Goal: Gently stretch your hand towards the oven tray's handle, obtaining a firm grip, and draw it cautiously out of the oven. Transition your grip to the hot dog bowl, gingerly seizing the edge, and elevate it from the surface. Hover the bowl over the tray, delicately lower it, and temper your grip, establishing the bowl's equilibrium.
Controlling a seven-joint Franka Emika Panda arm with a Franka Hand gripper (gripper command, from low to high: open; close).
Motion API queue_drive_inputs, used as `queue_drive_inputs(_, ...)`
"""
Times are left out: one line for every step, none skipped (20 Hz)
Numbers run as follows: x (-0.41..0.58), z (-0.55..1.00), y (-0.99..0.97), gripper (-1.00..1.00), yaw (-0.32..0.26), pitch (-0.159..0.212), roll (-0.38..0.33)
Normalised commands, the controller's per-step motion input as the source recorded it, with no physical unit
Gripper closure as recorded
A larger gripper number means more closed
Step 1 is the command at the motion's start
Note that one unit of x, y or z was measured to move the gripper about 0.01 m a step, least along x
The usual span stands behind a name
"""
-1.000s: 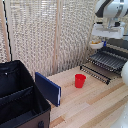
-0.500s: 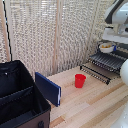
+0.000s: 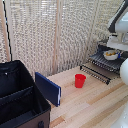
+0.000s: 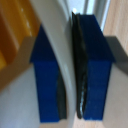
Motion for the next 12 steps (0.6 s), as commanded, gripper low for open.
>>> queue_drive_inputs(-0.206,-0.1,0.12,1.0,-0.207,-0.145,0.0)
queue_drive_inputs(-0.134,-0.06,0.09,1.0,-0.184,-0.151,0.0)
queue_drive_inputs(-0.086,-0.03,0.07,1.0,-0.176,-0.182,0.0)
queue_drive_inputs(-0.051,-0.03,0.05,1.0,-0.161,-0.197,0.0)
queue_drive_inputs(-0.023,-0.01,0.05,-1.0,-0.15,-0.191,0.0)
queue_drive_inputs(0.0,0.0,0.08,-1.0,-0.136,-0.208,-0.014)
queue_drive_inputs(0.0,0.0,0.04,-1.0,-0.114,-0.192,-0.015)
queue_drive_inputs(0.0,0.0,0.0,-1.0,-0.084,-0.184,-0.016)
queue_drive_inputs(0.0,0.0,0.0,-1.0,-0.047,-0.141,-0.011)
queue_drive_inputs(0.009,0.0,0.0,-1.0,-0.018,-0.084,-0.012)
queue_drive_inputs(0.074,0.0,0.0,-1.0,0.0,-0.05,-0.014)
queue_drive_inputs(0.169,0.0,0.03,-1.0,0.0,-0.009,-0.019)
